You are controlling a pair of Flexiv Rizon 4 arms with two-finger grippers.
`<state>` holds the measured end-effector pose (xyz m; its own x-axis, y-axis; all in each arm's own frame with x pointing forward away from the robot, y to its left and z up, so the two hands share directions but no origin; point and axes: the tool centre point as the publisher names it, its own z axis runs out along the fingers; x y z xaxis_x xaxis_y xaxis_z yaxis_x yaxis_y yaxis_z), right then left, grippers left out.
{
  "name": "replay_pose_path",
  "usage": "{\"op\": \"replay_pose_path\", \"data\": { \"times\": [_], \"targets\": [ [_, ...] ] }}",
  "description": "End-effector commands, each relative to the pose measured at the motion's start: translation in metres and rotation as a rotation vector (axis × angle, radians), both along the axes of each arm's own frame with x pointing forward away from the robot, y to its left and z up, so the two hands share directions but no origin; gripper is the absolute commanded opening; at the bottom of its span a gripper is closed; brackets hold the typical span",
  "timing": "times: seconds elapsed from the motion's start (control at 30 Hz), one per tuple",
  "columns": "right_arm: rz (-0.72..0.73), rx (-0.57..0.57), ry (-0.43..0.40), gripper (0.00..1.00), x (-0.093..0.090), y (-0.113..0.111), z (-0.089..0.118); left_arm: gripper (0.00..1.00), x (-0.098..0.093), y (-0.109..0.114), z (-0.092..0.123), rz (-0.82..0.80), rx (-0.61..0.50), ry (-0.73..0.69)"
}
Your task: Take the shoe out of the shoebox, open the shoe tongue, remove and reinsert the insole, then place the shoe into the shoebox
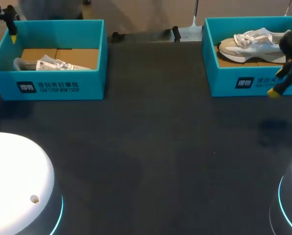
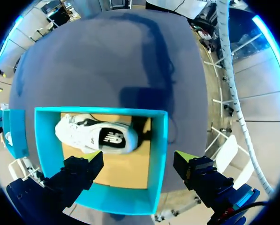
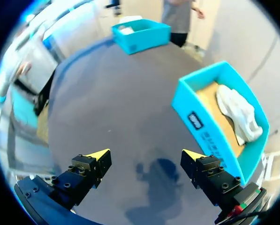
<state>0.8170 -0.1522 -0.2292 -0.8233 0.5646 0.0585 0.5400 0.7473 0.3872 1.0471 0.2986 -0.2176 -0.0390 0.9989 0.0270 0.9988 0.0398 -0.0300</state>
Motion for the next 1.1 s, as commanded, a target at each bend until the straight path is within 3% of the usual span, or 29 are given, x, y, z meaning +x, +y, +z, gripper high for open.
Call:
{"op": "replay_pose_path", "data": {
  "times": [0.03, 0.43, 0.53, 0.63, 0.73, 0.97, 1.1],
  "targets": [
    [-0.489, -0.007, 0.017, 1.00, 0.007, 0.002, 0.002, 1.00, -0.005, -0.002, 0.015, -0.010, 0.007, -0.007],
    [-0.489, -0.007, 0.017, 1.00, 0.007, 0.002, 0.002, 1.00, -0.005, -0.002, 0.015, -0.010, 0.007, -0.007],
    [-0.773, -0.008, 0.013, 1.00, 0.035, -0.011, -0.003, 1.00, -0.005, -0.002, 0.015, -0.010, 0.007, -0.007],
    [-0.903, -0.061, -0.018, 1.00, 0.060, -0.020, 0.001, 1.00, -0.005, -0.002, 0.015, -0.010, 0.007, -0.007],
    [-1.023, -0.094, 0.007, 1.00, 0.075, -0.027, 0.003, 1.00, -0.005, -0.002, 0.015, -0.010, 0.007, -0.007],
    [-1.087, -0.065, 0.003, 1.00, 0.113, -0.042, -0.003, 1.00, -0.005, -0.002, 0.015, -0.010, 0.007, -0.007],
    [-1.087, -0.065, 0.003, 1.00, 0.113, -0.042, -0.003, 1.00, -0.005, -0.002, 0.015, -0.010, 0.007, -0.007]
  ]
}}
